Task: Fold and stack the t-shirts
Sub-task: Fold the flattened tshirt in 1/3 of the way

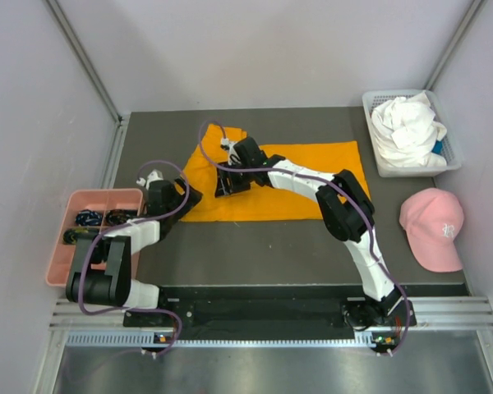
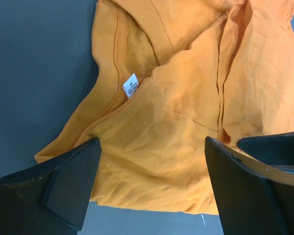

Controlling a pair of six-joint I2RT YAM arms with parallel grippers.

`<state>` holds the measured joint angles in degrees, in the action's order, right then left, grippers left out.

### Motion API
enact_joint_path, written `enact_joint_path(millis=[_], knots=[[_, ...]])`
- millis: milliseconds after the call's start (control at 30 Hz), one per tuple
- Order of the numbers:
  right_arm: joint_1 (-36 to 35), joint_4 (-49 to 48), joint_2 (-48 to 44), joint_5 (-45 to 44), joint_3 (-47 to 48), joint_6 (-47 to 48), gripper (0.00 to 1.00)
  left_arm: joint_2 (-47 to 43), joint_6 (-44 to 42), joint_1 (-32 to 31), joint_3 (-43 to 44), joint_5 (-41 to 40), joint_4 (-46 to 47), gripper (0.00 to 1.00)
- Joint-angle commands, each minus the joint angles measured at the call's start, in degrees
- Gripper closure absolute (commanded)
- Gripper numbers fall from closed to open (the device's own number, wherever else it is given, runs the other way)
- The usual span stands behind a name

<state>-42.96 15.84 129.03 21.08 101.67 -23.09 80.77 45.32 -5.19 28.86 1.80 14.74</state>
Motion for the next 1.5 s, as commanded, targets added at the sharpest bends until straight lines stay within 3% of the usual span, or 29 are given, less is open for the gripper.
enact_joint_path(millis=[0,467,1133,1467], knots=[[0.16,-3.53,-1.50,1.42,-3.39,-1.34,0.44,1.05,0.99,0.27,-3.11,-3.65,-13.25,0.06],[0.16,-5.11,-5.46,1.07,-9.56,-1.08,0.44,-0.79,5.22,0.27,-4.61,-5.49,-14.30,0.05],[0.60,-3.27,0.34,-4.03,-2.44,0.33,0.44,-0.35,4.87,0.27,-4.43,-5.49,-14.30,0.06],[2.09,-5.11,1.40,-11.31,-2.70,-0.81,0.44,-0.44,4.78,0.27,-4.43,-5.49,-14.30,0.07]])
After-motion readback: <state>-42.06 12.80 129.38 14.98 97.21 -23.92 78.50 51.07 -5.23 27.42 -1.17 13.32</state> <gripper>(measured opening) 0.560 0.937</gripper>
